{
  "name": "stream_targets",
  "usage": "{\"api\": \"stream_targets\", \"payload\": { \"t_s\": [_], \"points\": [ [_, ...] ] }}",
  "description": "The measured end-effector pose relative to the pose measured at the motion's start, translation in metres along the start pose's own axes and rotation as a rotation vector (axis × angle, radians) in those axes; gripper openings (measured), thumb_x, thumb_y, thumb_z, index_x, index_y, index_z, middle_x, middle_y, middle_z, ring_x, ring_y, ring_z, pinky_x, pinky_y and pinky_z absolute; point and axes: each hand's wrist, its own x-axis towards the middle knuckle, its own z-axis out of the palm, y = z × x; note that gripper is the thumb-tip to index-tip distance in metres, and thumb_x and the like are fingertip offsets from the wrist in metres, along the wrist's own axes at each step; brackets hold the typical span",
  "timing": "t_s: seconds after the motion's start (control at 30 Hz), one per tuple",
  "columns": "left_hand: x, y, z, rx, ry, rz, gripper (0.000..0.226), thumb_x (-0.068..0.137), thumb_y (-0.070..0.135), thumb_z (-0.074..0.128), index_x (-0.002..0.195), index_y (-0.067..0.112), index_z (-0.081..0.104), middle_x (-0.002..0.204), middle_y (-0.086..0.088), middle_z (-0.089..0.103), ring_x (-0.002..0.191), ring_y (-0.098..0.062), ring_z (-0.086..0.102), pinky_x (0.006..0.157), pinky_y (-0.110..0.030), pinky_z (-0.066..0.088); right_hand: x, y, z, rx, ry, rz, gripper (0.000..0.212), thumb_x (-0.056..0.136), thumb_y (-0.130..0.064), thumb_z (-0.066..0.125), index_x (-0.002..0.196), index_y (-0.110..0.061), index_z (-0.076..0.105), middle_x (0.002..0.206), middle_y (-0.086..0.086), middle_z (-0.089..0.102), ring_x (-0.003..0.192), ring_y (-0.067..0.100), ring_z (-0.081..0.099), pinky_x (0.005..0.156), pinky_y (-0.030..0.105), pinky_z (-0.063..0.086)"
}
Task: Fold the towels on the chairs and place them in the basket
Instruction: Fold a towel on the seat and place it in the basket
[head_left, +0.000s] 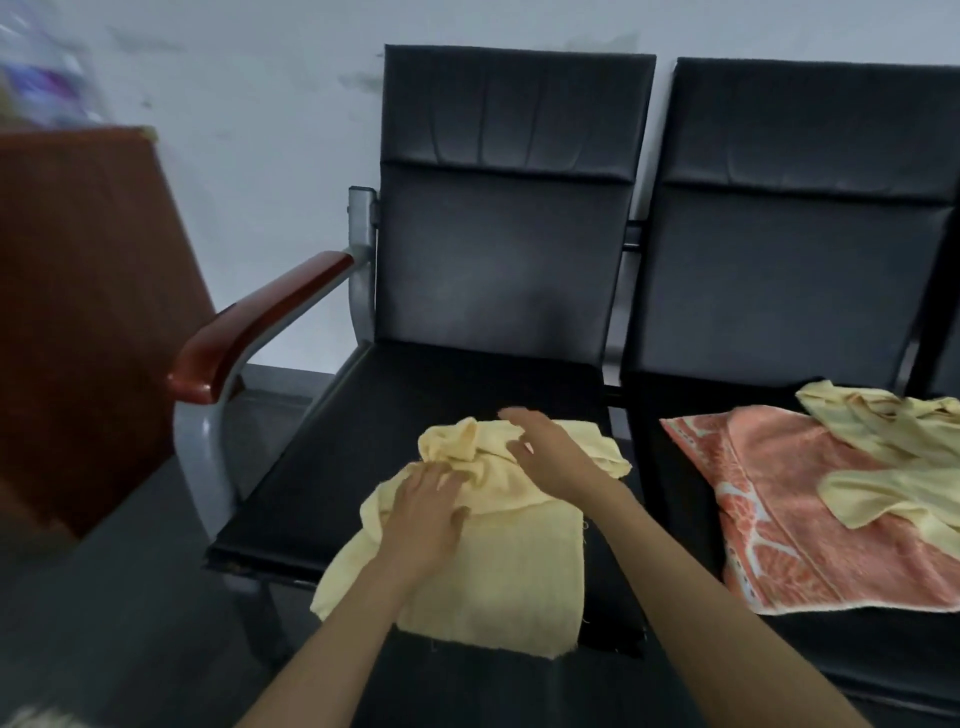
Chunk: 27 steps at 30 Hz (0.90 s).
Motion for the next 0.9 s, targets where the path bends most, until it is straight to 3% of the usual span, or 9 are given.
{"api": "stream_targets", "payload": {
  "t_s": [0.1,0.2,0.3,0.47,0.6,0.67,0.73,0.9],
  "points": [
    [-0.005,0.007,0.005,0.082,-0.229,0.015,0.042,0.097,0.044,0.038,0.136,0.027,0.043,0.140,0.003,0.042,0.133,-0.019,0.035,0.115,-0.037,0.018,-0.026,0.036,0.020,-0.139,-0.150,0.141,0.053,0.099,-0.024,0.046,0.148,-0.022,0.024,0.147,0.006,0.036,0.132,0.024,0.039,0.105,0.033,0.035],
    [-0.004,0.023,-0.004,0.034,-0.066,-0.072,0.039,0.100,0.048,0.030,0.125,0.021,0.045,0.112,0.000,0.063,0.109,-0.021,0.054,0.098,-0.034,0.038,-0.039,0.054,0.013,-0.077,-0.162,0.241,0.048,0.099,-0.027,0.045,0.145,-0.021,0.032,0.131,0.004,0.054,0.115,0.018,0.054,0.096,0.030,0.045],
    [-0.006,0.031,-0.006,0.105,-0.048,-0.095,0.039,0.100,0.042,0.034,0.132,0.020,0.034,0.109,-0.002,0.062,0.099,-0.024,0.058,0.074,-0.032,0.039,-0.043,0.059,0.005,-0.053,-0.118,0.283,0.045,0.098,-0.028,0.047,0.141,-0.027,0.033,0.109,0.003,0.062,0.089,0.017,0.065,0.084,0.034,0.053],
    [-0.009,0.023,0.001,0.104,-0.141,-0.164,0.044,0.098,0.041,0.038,0.135,0.017,0.032,0.113,-0.002,0.057,0.100,-0.024,0.058,0.072,-0.032,0.040,-0.053,0.057,0.026,-0.220,0.037,0.283,0.065,0.095,-0.026,0.050,0.148,-0.029,0.013,0.128,0.005,0.042,0.097,0.026,0.059,0.077,0.036,0.051],
    [-0.008,0.021,-0.001,0.101,-0.136,-0.198,0.035,0.098,0.042,0.039,0.123,0.017,0.038,0.108,-0.001,0.059,0.098,-0.022,0.058,0.069,-0.031,0.038,-0.047,0.057,0.027,-0.338,0.012,0.301,0.043,0.098,-0.035,0.043,0.138,-0.025,0.035,0.120,0.004,0.052,0.099,0.024,0.059,0.074,0.033,0.048],
    [-0.007,0.017,-0.007,0.128,-0.141,-0.212,0.028,0.097,0.042,0.043,0.112,0.018,0.047,0.095,0.002,0.057,0.089,-0.018,0.057,0.068,-0.029,0.039,-0.044,0.056,0.026,-0.428,-0.051,0.322,0.025,0.097,-0.036,0.042,0.115,-0.022,0.051,0.103,0.000,0.058,0.092,0.020,0.060,0.064,0.027,0.043],
    [-0.006,0.014,-0.009,0.155,-0.163,-0.220,0.027,0.095,0.040,0.048,0.109,0.019,0.057,0.092,0.005,0.056,0.084,-0.015,0.054,0.069,-0.028,0.041,-0.043,0.053,0.025,-0.480,-0.072,0.327,0.018,0.093,-0.034,0.045,0.098,-0.019,0.054,0.087,-0.003,0.056,0.084,0.017,0.060,0.056,0.024,0.037],
    [-0.007,0.015,-0.010,0.181,-0.143,-0.192,0.025,0.094,0.034,0.049,0.105,0.018,0.066,0.106,0.002,0.054,0.087,-0.018,0.056,0.071,-0.028,0.044,-0.043,0.043,0.029,-0.352,-0.046,0.252,0.044,0.091,-0.033,0.054,0.132,-0.023,0.043,0.122,0.003,0.049,0.100,0.024,0.058,0.076,0.030,0.044]
  ]
}}
